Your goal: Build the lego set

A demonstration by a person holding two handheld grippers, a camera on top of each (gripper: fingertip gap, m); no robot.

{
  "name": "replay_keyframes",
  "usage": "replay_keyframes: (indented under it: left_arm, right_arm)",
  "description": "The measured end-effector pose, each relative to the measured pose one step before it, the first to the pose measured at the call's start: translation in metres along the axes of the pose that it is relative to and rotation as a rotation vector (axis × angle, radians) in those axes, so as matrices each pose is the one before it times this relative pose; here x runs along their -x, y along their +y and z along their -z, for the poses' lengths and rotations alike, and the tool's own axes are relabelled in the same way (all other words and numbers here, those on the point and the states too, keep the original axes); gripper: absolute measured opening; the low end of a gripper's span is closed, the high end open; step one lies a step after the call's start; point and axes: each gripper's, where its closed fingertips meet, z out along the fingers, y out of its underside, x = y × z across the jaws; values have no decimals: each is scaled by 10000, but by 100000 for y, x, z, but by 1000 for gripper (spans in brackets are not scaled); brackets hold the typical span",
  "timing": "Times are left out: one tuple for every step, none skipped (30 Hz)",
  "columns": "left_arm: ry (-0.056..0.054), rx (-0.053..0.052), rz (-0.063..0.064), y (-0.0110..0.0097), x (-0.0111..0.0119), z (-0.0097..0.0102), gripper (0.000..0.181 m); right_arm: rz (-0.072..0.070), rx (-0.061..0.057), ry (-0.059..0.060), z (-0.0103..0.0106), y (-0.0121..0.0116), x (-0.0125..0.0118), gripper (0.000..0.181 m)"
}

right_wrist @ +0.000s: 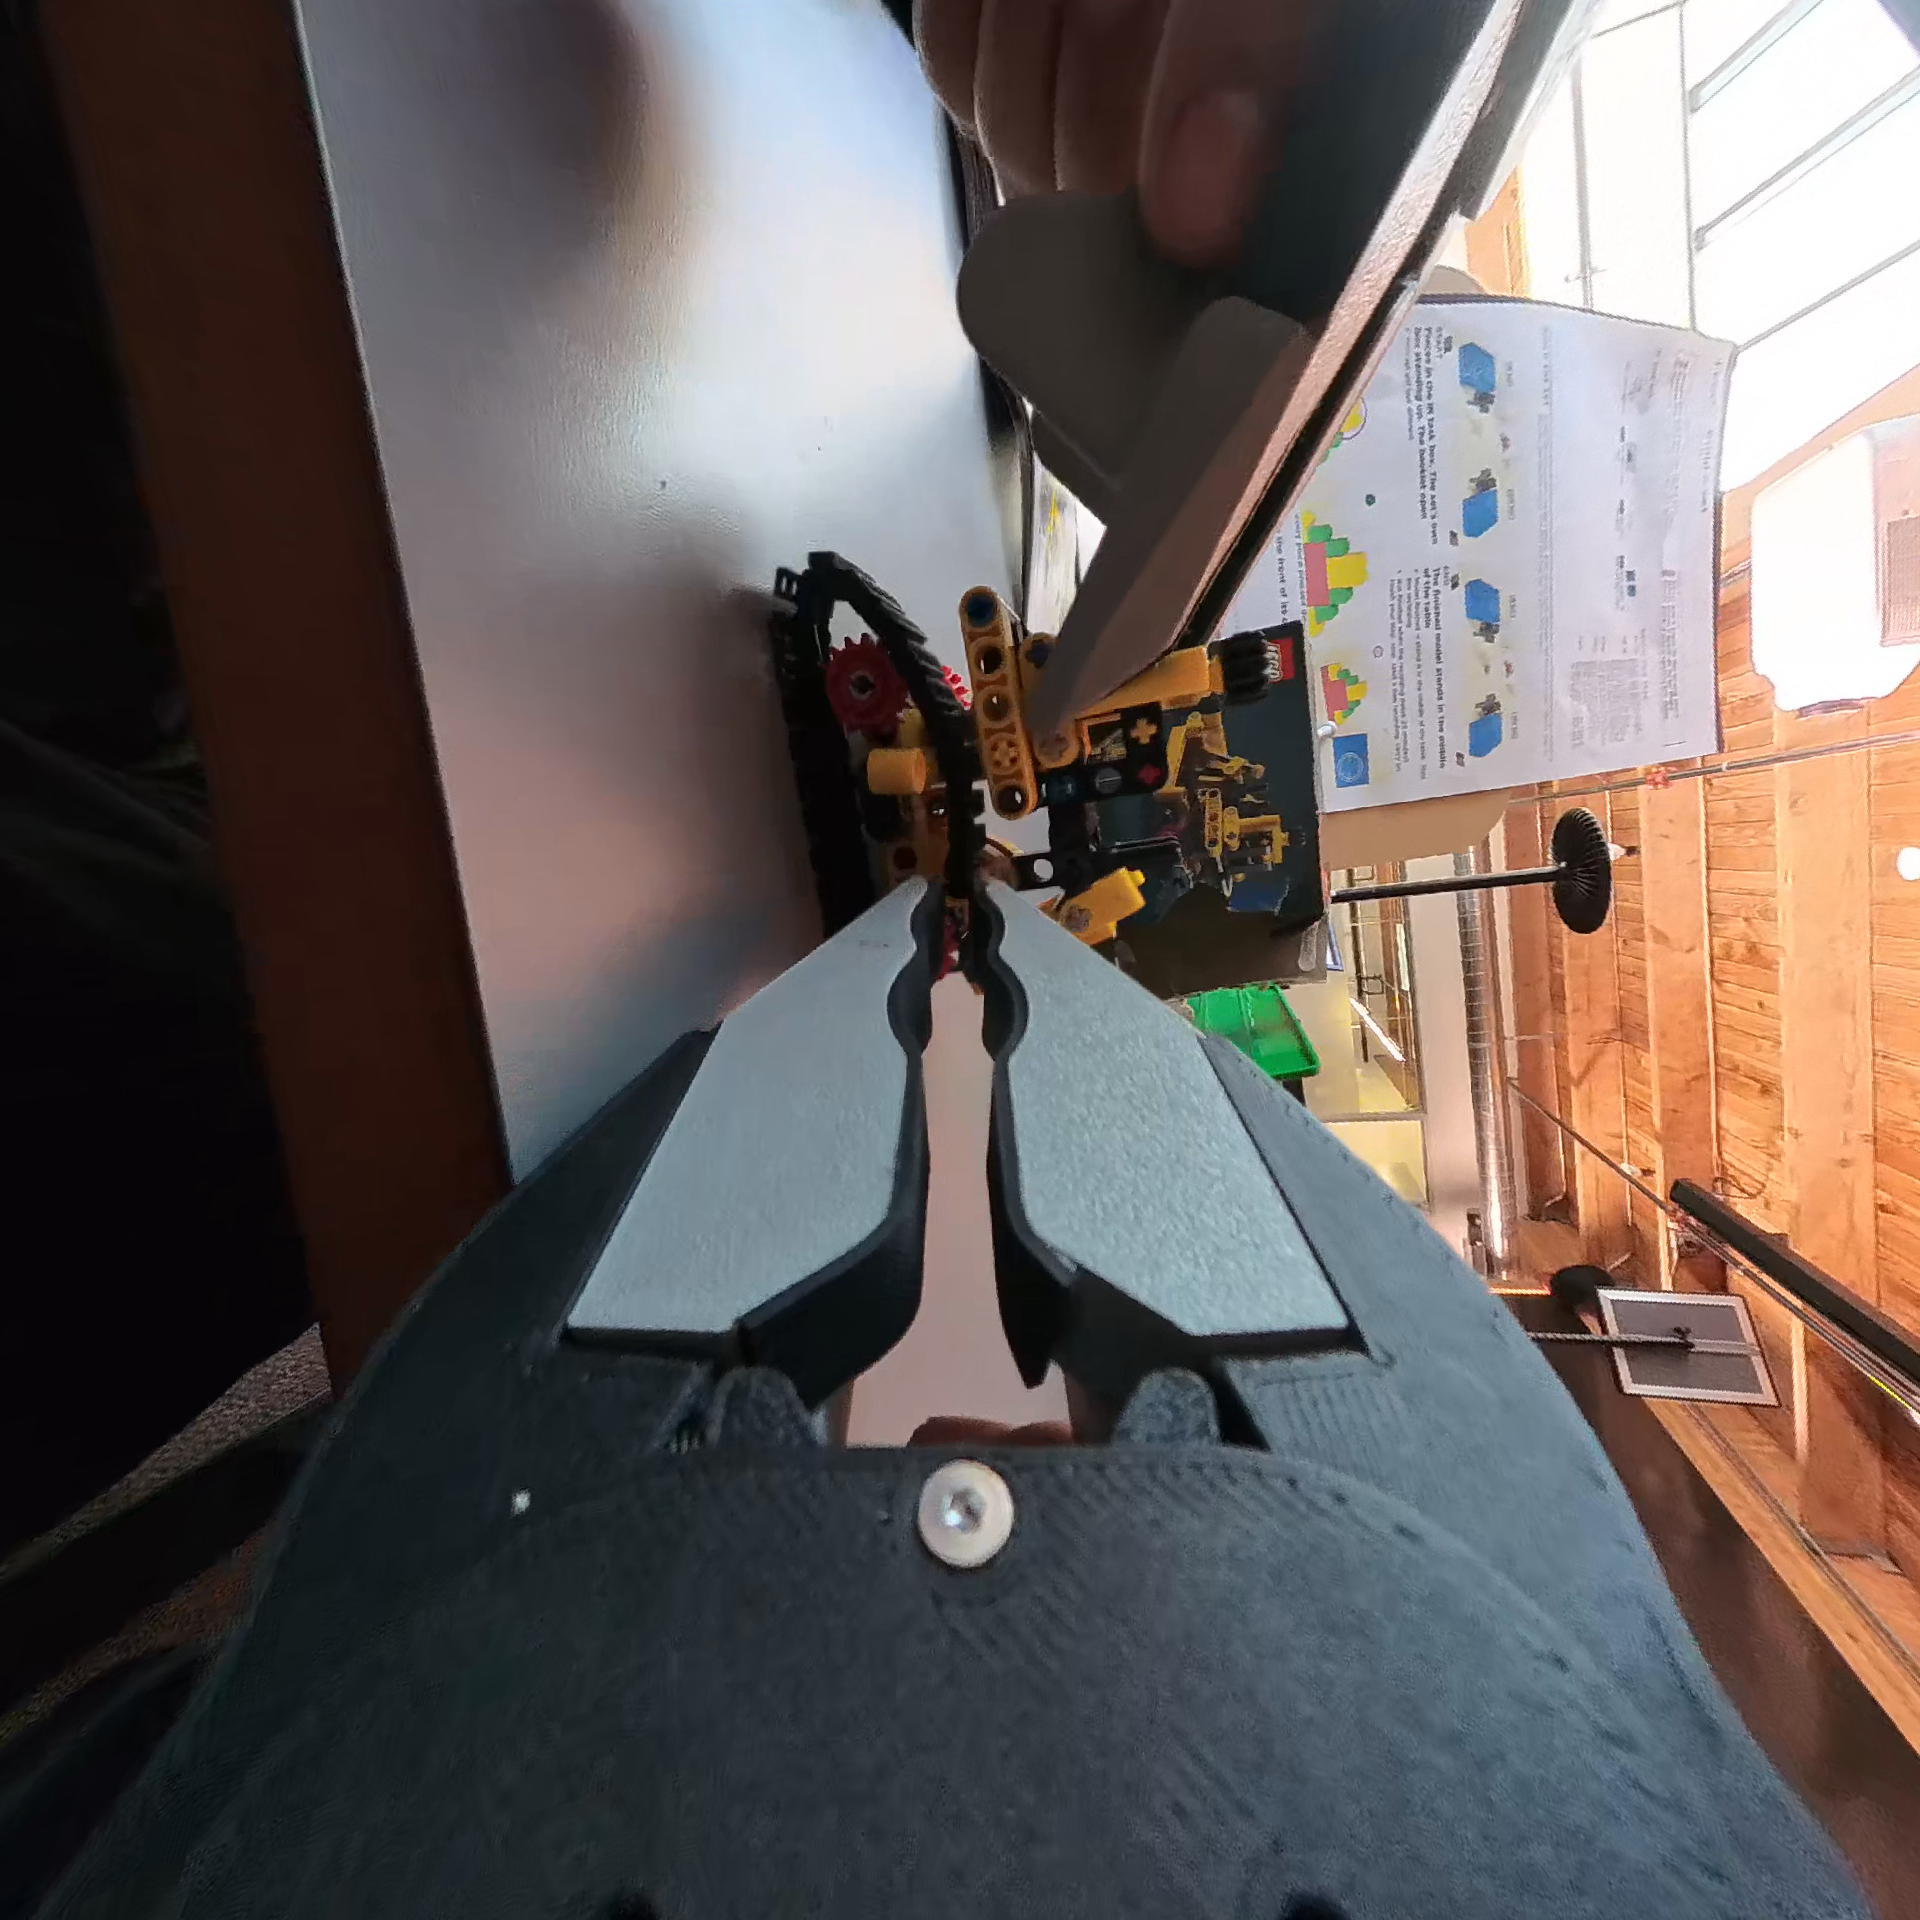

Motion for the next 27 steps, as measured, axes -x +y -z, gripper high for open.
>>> replay_keyframes:
  left_arm:
    - [16,61,-10,18,16,4,41]
    - [-7,56,-19,12,55,1,41]
    - [-19,57,-47,23,58,33,41]
    - [16,52,-76,28,-11,63,41]
    - [-4,62,-80,42,21,70,41]
    - [-47,77,-54,47,76,62,41]
    - [-30,42,-49,7,32,49,41]
    - [-36,43,-56,25,42,24,41]
    - [9,25,-12,10,-27,21,41]
    - [-4,11,7,-6,5,-3,41]
    - [1,-12,8,-2,-5,-7,41]
    - [13,-14,31,-17,-2,-26,40]
    - [20,-21,38,-14,-11,-17,40]
    - [11,-16,27,-2,18,-22,40]
    - [6,-16,36,-1,20,-22,41]
    - [2,-17,25,-8,14,-11,41]
    - [-16,-11,-3,-8,18,2,41]
    - [-26,-5,-21,-7,10,-1,41]
    - [-17,-5,-23,-18,-17,-13,41]
    - [-10,-11,-22,-39,-33,-31,41]
    - [-1,-13,-19,-51,-31,-45,41]
    - [15,-6,-8,-34,-62,-47,41]
    - [19,-11,12,-37,-59,-48,41]
    - [-11,-10,0,-18,0,-26,41]
    - [0,-14,4,-7,3,5,41]
    - [0,-21,-11,-20,-9,-2,41]
    - [-16,-6,-30,-3,5,6,41]
  right_arm:
    - [-12,-15,44,81,20,-65,1]
    - [-46,-4,13,63,14,-41,1]
    - [-26,52,66,47,84,-138,1]
    - [13,21,81,35,63,-138,1]
    - [14,39,63,20,85,-118,1]
    - [23,26,7,20,63,-11,1]
    - [44,92,36,-13,182,-48,1]
    - [60,47,44,14,125,-39,1]
    - [23,73,8,-5,187,14,1]
    - [-24,49,-11,-18,172,28,1]
    - [-17,-30,-3,0,54,7,1]
    - [-15,-11,-12,11,31,-2,1]
    - [-29,27,-10,3,34,1,1]
    - [-12,21,-8,9,32,7,1]
    - [3,31,-9,26,53,20,1]
    - [-15,62,-41,19,143,70,1]
    - [-25,59,-41,32,165,84,1]
    - [-29,42,-56,41,165,126,2]
    - [-88,-7,-48,74,76,82,2]
    - [-58,-11,-42,62,41,58,1]
    - [-18,15,0,46,69,7,1]
    - [-21,24,-16,8,63,16,1]
    - [-57,11,-43,-17,49,31,2]
    - [-67,-3,-36,7,43,32,2]
    - [-38,-5,-23,11,65,19,2]
    - [-6,13,-1,21,83,-10,2]
    - [-6,15,-10,45,69,13,2]
